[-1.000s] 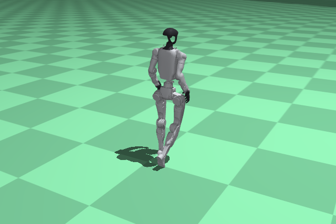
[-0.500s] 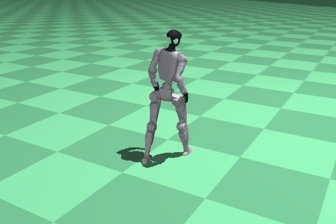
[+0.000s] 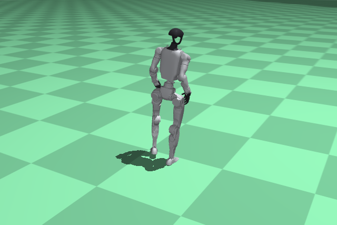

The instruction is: Walk run

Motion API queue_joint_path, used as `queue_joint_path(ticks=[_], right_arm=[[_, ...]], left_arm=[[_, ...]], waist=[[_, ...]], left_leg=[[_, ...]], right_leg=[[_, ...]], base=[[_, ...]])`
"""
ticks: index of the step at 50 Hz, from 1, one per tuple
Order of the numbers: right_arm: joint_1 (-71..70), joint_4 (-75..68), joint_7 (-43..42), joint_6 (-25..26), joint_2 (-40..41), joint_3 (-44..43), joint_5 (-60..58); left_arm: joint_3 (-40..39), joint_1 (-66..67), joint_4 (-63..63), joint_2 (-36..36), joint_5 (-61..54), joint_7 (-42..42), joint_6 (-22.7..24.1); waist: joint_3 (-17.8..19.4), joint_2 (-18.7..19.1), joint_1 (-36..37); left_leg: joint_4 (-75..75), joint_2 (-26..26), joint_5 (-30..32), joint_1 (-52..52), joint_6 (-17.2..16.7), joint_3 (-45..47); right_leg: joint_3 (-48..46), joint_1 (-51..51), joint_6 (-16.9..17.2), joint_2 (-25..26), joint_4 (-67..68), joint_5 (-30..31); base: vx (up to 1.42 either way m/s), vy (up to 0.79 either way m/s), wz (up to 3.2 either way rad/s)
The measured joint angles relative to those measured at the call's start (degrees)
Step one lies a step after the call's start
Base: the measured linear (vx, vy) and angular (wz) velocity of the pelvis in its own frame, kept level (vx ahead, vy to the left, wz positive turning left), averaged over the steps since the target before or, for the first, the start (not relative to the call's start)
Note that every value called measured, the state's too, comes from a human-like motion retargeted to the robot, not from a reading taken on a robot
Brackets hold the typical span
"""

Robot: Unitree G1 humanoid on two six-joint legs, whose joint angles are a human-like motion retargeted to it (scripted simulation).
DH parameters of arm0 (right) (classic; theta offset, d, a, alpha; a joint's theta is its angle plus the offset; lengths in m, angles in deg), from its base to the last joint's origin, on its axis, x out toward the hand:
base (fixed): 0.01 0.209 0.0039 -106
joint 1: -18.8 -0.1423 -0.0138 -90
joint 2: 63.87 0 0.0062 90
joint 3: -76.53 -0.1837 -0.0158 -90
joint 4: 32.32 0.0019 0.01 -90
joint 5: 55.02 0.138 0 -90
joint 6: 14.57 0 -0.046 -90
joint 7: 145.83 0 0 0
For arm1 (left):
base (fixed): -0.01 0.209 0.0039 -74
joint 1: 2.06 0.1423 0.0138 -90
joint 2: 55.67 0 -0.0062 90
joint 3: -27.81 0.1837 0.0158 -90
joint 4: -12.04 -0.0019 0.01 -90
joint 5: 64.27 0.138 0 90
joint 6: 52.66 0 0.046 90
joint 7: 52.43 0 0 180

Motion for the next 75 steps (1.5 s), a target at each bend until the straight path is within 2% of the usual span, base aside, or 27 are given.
queue_joint_path(ticks=[5, 9, 13, 15, 17, 19, 21, 23, 24, 27, 30, 31, 37, 39, 43, 45, 51, 55, 58, 60, 63, 65, 67, 68, 70, 73, 75], right_arm=[[0.05, -0.78, 1.36, 0.40, 0.18, -0.47, 0.67], [0.05, -1.17, 1.19, 0.44, 0.52, -0.93, 0.77], [0.00, -1.66, 1.11, 0.52, 0.66, -1.67, 2.29], [0.06, -1.95, 0.81, 0.45, 0.61, -2.11, 3.80], [0.26, -2.27, 0.68, 0.52, 0.62, -2.37, 5.19], [0.17, -2.68, 0.79, 0.70, 0.69, -2.54, 6.00], [-0.30, -2.92, 1.00, 0.87, 0.72, -2.97, 5.94], [-0.34, -2.41, 0.53, 0.89, 0.61, -3.21, 5.35], [-0.21, -1.92, -0.44, 0.65, 0.27, -2.87, 4.79], [-0.15, -0.87, -4.61, -0.72, -0.88, -1.89, 1.58], [-0.47, -1.35, -6.10, -1.66, -0.31, -2.69, 1.39], [-0.45, -1.58, -5.82, -1.91, -0.01, -2.90, 3.08], [0.96, -1.56, -6.27, -4.45, 0.26, -2.90, 8.64], [1.17, -1.60, -6.15, -4.81, 0.19, -2.60, 9.06], [0.84, -1.75, -4.89, -5.44, -0.16, -1.78, 9.03], [0.49, -1.69, -4.18, -5.93, -0.34, -1.54, 8.30], [0.11, -0.82, -5.73, -6.47, -1.30, -0.33, 3.63], [0.20, -0.65, -7.19, -6.05, -1.69, 0.37, -0.67], [0.30, -1.27, -7.73, -6.12, -1.38, 0.77, -0.26], [0.26, -1.98, -8.09, -6.33, -0.97, 0.77, 1.50], [0.48, -2.55, -7.39, -6.05, -0.36, 0.20, 3.39], [0.21, -2.94, -4.88, -5.08, -0.50, -1.10, 3.59], [-0.25, -2.87, -3.47, -4.07, -1.40, -2.45, 3.71], [-0.64, -2.87, -3.78, -3.83, -2.10, -2.64, 3.70], [-1.27, -3.23, -5.30, -3.76, -2.40, -2.23, 3.18], [-0.31, -3.96, -5.20, -3.35, -0.98, -0.63, 1.41], [-0.11, -4.35, -3.85, -2.44, -0.43, -0.40, 0.19]], left_arm=[[0.92, -0.07, 0.55, -0.33, 2.44, 2.00, -0.34], [1.84, -0.44, 1.09, -0.58, 4.82, 2.51, 0.06], [2.01, -0.62, 1.07, -0.05, 5.54, 2.43, -0.33], [2.06, -0.61, 0.97, 0.32, 5.63, 1.79, -0.58], [1.78, -0.17, 0.76, 0.84, 5.09, 0.49, -0.79], [0.90, 0.30, 0.14, 1.82, 3.36, -0.96, -0.96], [-0.06, 0.34, -0.76, 3.06, 0.63, -0.76, -0.87], [0.10, -0.10, -1.28, 3.55, -1.82, 1.78, -1.14], [0.39, -0.36, -1.12, 3.42, -2.31, 3.33, -1.50], [1.20, -0.90, 0.14, 2.68, -1.05, 5.80, -1.53], [1.53, -1.34, 0.70, 2.68, 1.63, 6.84, -1.84], [1.45, -1.38, 0.74, 2.96, 2.21, 7.18, -2.29], [0.94, 0.16, 0.03, 5.08, -0.04, 6.39, -1.92], [1.08, 0.30, -0.63, 5.38, -0.85, 7.00, -2.02], [1.78, -0.38, -1.71, 5.04, -0.80, 9.13, -2.03], [2.18, -0.56, -1.82, 4.74, -0.48, 8.91, -1.76], [1.60, -0.16, -3.11, 5.74, -1.91, 7.02, -2.27], [0.54, 0.37, -4.42, 7.14, -4.40, 6.32, -3.11], [0.64, 0.96, -4.39, 7.47, -3.89, 6.99, -3.39], [0.91, 1.14, -4.35, 7.36, -2.64, 7.58, -3.61], [1.22, 1.40, -4.54, 7.20, -0.83, 7.56, -3.50], [2.23, 1.09, -5.18, 7.42, 0.08, 7.41, -3.58], [4.87, 0.13, -5.41, 7.29, 0.30, 7.58, -3.81], [6.20, -0.63, -5.16, 7.03, 0.47, 8.02, -3.72], [7.53, -2.05, -4.13, 5.77, 2.39, 9.06, -2.83], [6.58, -0.89, -1.98, 3.94, 7.98, 5.45, -2.69], [5.56, -0.06, -0.57, 3.44, 10.28, 1.38, -3.45]], waist=[[-0.45, 0.51, 0.91], [-0.76, 0.63, 0.73], [-1.18, 1.87, -1.23], [-1.89, 2.21, -2.84], [-2.55, 2.45, -3.59], [-2.95, 2.34, -2.94], [-3.00, 1.83, -0.98], [-2.89, 3.13, 0.30], [-2.63, 4.36, 0.78], [-1.71, 8.04, 1.39], [-1.50, 10.50, 1.76], [-1.53, 10.82, 1.88], [-1.84, 11.84, 2.12], [-1.79, 11.40, 1.86], [-1.68, 9.27, 0.85], [-1.39, 8.00, 0.67], [-0.09, 3.81, 0.27], [0.66, 1.89, 0.23], [0.29, 1.78, -0.87], [-0.15, 2.43, -1.31], [-1.52, 4.40, -2.53], [-2.22, 6.19, -3.45], [-2.58, 7.51, -4.50], [-2.61, 7.83, -5.09], [-2.88, 6.84, -7.08], [-3.78, 2.96, -5.05], [-3.49, 1.04, -3.20]], left_leg=[[-8.40, -0.68, -2.01, -1.80, 1.60, 5.47], [-12.11, -1.45, -3.39, -3.62, 4.70, 10.07], [-15.04, -2.65, -1.80, -3.14, 5.78, 18.95], [-15.23, -4.60, -1.02, -2.44, 10.83, 23.01], [-16.20, -6.95, -3.21, -1.57, 13.66, 22.52], [-16.44, -8.93, -5.89, -1.55, 14.20, 16.86], [-15.27, -10.69, -8.03, -2.59, 14.31, 8.80], [-15.40, -9.71, -8.78, -0.70, 14.38, 8.41], [-15.68, -8.98, -9.16, 0.54, 14.38, 7.60], [-15.15, -7.81, -10.27, 2.23, 14.38, 0.06], [-14.06, -8.14, -10.18, 2.78, 14.38, -6.28], [-14.17, -8.86, -9.89, 3.28, 14.38, -8.43], [-15.30, -14.72, -6.56, 6.40, 14.38, -23.97], [-15.09, -17.52, -5.28, 7.25, 14.38, -30.59], [-14.86, -22.52, -3.02, 9.57, 14.38, -41.26], [-14.64, -24.45, -2.18, 10.93, 14.38, -45.24], [-13.73, -28.64, -0.79, 15.45, 14.38, -52.80], [-13.12, -29.47, -0.53, 19.35, 14.38, -54.14], [-13.11, -29.49, 1.56, 21.89, 14.38, -53.92], [-12.61, -28.77, 3.57, 23.55, 13.93, -52.76], [-9.95, -26.55, 10.51, 24.18, 9.60, -50.98], [-6.39, -24.21, 15.63, 23.03, 2.31, -48.27], [-1.12, -22.92, 17.79, 20.47, -9.93, -43.44], [1.31, -23.53, 18.95, 19.20, -14.20, -37.64], [8.73, -22.52, 20.61, 14.25, -15.62, -27.94], [16.74, -17.94, 12.71, 7.57, -15.56, -24.69], [18.15, -16.28, 8.48, 3.38, -11.15, -21.06]], right_leg=[[-1.13, 2.75, -0.11, 0.79, -0.94, -2.44], [-3.36, 4.20, 0.15, 0.71, -0.65, -4.30], [-8.79, 5.81, 1.33, 1.40, 0.04, -5.24], [-12.22, 6.63, 3.04, 0.86, 0.59, -5.41], [-15.07, 7.66, 5.42, 0.57, 1.97, -5.01], [-16.29, 8.56, 8.87, 0.21, 4.46, -2.81], [-15.44, 8.82, 14.20, -0.66, 8.40, 2.82], [-14.63, 7.88, 19.19, -0.46, 14.38, 9.86], [-14.28, 7.07, 19.70, 0.24, 18.14, 12.46], [-8.78, 3.36, 18.32, 4.48, 29.51, 16.61], [1.22, -0.67, 18.30, 9.46, 35.97, 10.20], [2.20, -1.53, 17.36, 9.35, 36.38, 9.07], [5.66, -5.73, 5.22, 4.39, 31.24, 1.74], [11.11, -6.51, 3.68, 5.08, 26.29, 1.17], [25.92, -6.96, 4.57, 7.54, 15.45, 2.29], [30.28, -7.61, 6.18, 6.87, 10.37, 2.97], [28.07, -11.47, 12.47, 4.41, -1.86, 1.34], [26.16, -11.69, 20.83, 5.53, -6.91, 0.27], [30.39, -9.97, 17.53, 7.26, -5.96, 3.62], [28.15, -8.71, 14.30, 7.70, -4.34, 5.26], [28.28, -6.83, 11.57, 8.74, -3.04, 3.20], [27.02, -6.44, 8.87, 9.75, -1.49, 2.03], [22.55, -6.15, 5.87, 8.94, 0.38, 0.68], [23.42, -5.68, 6.04, 7.53, 1.53, -1.11], [20.30, -6.07, 6.41, 4.29, 4.10, -3.13], [16.99, -3.16, 1.95, 5.55, 3.73, -2.20], [15.09, -1.18, 0.92, 5.30, 3.26, -1.23]], base=[[0.36, 0.03, 0.26], [0.35, 0.09, 0.83], [0.38, 0.12, 1.55], [0.47, 0.16, 1.95], [0.62, 0.24, 1.63], [0.57, 0.21, 0.96], [0.46, 0.20, 0.57], [0.57, 0.29, 1.09], [0.61, 0.25, 1.40], [0.47, 0.21, 1.76], [0.38, 0.26, 2.30], [0.38, 0.24, 2.49], [0.36, 0.30, 2.84], [0.27, 0.22, 3.23], [0.31, 0.14, 3.29], [0.24, 0.04, 2.92], [0.41, 0.04, 2.21], [0.57, 0.01, 1.23], [0.63, 0.05, 0.91], [0.76, 0.04, 0.82], [0.77, 0.05, 1.13], [0.78, 0.17, 1.43], [0.62, 0.41, 1.91], [0.64, 0.65, 2.21], [0.50, 0.26, 2.34], [0.52, -0.62, 1.15], [0.55, -0.24, 0.85]])
